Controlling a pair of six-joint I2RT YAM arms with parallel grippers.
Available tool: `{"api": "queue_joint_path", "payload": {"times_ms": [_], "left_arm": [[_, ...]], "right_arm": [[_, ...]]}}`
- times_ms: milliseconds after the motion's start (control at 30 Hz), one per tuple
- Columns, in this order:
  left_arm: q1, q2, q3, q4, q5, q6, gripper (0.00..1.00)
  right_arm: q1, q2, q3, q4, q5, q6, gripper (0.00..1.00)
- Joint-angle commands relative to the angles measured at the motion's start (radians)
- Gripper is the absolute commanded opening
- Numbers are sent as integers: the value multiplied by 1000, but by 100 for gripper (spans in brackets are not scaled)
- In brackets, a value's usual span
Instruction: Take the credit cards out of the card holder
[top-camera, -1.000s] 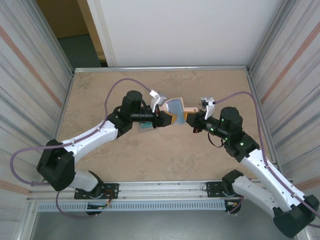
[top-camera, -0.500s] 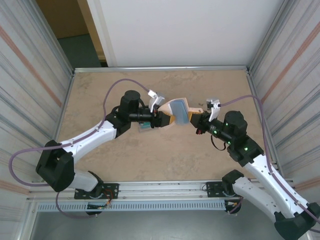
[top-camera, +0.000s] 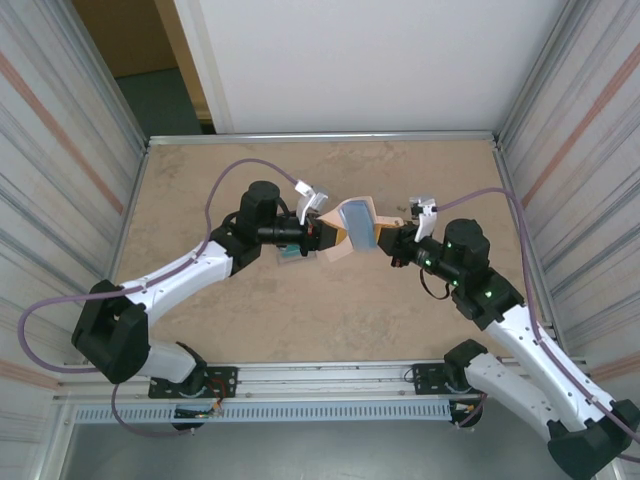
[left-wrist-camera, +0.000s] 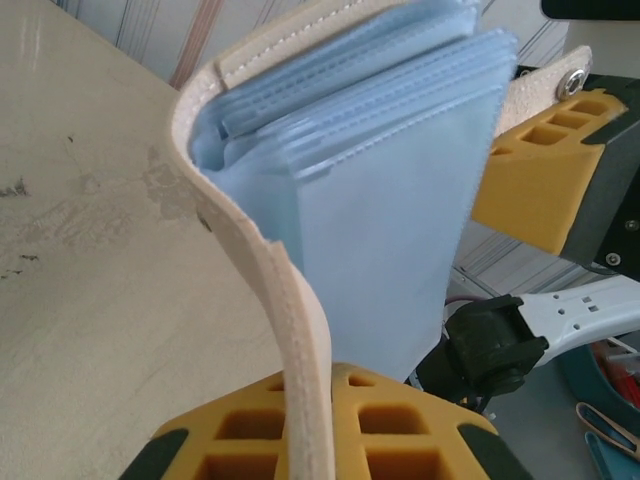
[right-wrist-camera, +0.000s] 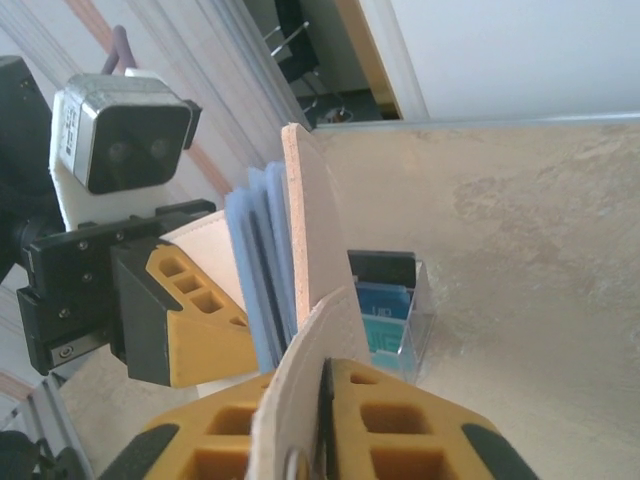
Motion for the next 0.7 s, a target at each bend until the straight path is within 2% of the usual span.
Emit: {"api": "queue_joint_path", "payload": {"times_ms": [0, 233, 467, 667], "left_arm": [[-2, 3, -6, 94, 51, -11, 4], [-1, 27, -1, 135, 65, -22, 1], [-2, 35, 0, 156, 83, -27, 1], [-1, 35, 2, 162, 91, -31, 1]], "right_arm": [[-4, 29, 19, 3, -62, -16, 15], [-4, 49, 27, -2, -54, -29, 22], [-6, 32, 25, -30, -13, -42, 37], [-8, 31, 25, -39, -6, -45, 31]]}}
